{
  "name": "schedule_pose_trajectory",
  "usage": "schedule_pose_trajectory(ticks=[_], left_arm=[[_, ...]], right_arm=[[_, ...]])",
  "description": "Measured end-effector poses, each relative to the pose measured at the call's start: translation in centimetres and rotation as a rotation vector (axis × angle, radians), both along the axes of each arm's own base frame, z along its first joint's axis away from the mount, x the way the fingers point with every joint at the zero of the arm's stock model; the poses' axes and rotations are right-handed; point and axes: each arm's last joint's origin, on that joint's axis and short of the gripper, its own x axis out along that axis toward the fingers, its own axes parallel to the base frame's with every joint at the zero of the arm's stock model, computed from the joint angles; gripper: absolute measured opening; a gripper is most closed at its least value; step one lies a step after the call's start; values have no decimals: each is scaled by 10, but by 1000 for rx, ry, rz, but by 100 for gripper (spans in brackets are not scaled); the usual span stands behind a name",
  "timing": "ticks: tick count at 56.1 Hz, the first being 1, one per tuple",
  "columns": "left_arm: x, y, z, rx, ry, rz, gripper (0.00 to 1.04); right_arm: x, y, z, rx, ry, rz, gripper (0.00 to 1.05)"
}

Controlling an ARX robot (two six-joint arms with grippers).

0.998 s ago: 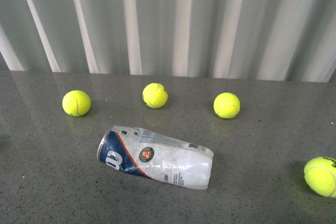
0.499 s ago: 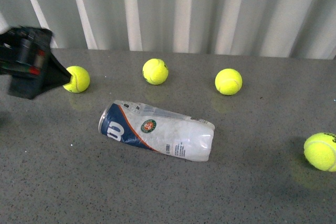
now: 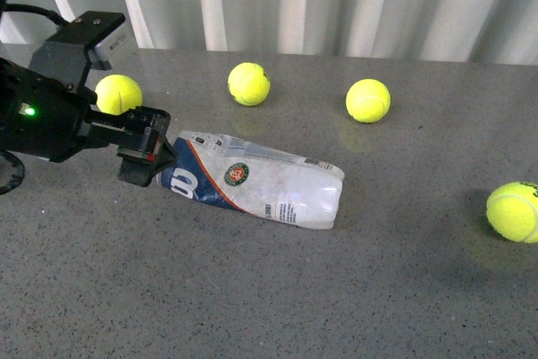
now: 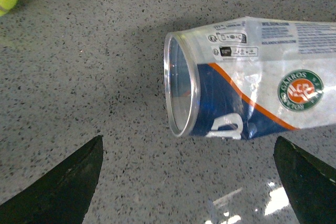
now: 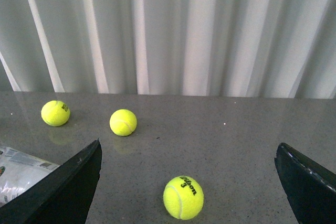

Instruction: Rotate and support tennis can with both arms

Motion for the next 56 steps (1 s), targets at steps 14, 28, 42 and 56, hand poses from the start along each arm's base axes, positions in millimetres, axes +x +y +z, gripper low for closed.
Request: schedule_pose_trajectory(ticks=[14, 28, 42, 56], left_arm=[[22, -14, -18, -86, 2, 36, 98], [29, -26, -30, -188, 36, 62, 98], [25, -29, -42, -239, 91, 97, 82], [24, -27, -44, -251, 103, 130, 42]], right_arm=[[0, 0, 0, 0, 0, 0, 98], [0, 0, 0, 0, 0, 0, 98], [0, 0, 0, 0, 0, 0, 98], [0, 0, 0, 0, 0, 0, 98]])
